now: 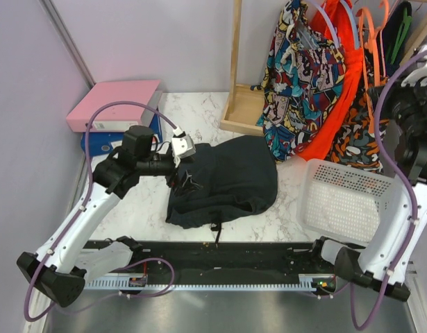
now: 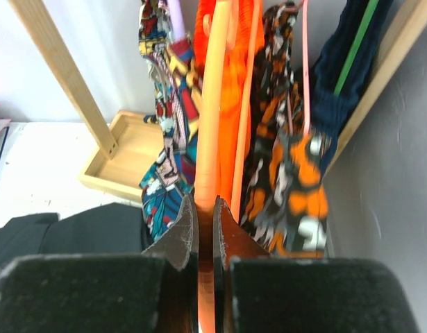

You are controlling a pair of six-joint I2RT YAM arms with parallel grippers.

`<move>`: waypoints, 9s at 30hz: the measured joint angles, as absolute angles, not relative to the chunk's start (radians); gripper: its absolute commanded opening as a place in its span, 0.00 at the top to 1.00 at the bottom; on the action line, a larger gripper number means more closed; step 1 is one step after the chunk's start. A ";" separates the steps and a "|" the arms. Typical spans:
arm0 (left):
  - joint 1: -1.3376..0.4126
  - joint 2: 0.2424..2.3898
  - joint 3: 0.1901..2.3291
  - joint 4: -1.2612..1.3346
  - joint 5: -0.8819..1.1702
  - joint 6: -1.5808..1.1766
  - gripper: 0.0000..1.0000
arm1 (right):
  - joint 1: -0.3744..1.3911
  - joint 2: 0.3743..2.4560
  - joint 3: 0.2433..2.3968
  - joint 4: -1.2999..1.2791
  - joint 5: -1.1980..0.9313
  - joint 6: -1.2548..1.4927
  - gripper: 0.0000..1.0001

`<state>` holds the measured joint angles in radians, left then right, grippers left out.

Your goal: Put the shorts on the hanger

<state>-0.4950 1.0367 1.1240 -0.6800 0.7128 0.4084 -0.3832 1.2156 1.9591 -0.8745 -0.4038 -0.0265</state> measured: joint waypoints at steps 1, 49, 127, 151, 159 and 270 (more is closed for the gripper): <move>-0.495 1.031 1.124 -0.681 0.713 0.408 0.01 | -0.383 1.187 1.937 -0.885 -0.400 -0.024 1.00; 0.066 1.065 1.245 -0.839 0.934 0.571 0.06 | 0.253 1.298 1.522 -1.150 -0.915 -0.424 1.00; -0.338 1.000 0.912 -0.912 0.813 0.939 0.29 | 0.802 1.386 1.427 -1.013 -0.519 -0.769 1.00; -0.420 1.044 0.682 -1.065 0.743 1.564 0.58 | 0.736 1.424 1.395 -1.109 -0.526 -0.748 1.00; -0.494 0.965 0.654 -1.063 0.675 1.596 0.98 | 0.736 1.467 1.417 -1.130 -0.564 -0.770 1.00; -0.333 0.932 0.530 -0.786 0.690 1.114 0.73 | 0.958 1.451 1.093 -0.583 -0.437 -0.411 1.00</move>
<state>-0.3332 0.9318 0.5304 -0.7856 0.6903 1.1141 0.9585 1.4513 1.0935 -0.5831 -0.4366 -0.4107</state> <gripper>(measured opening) 0.306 0.099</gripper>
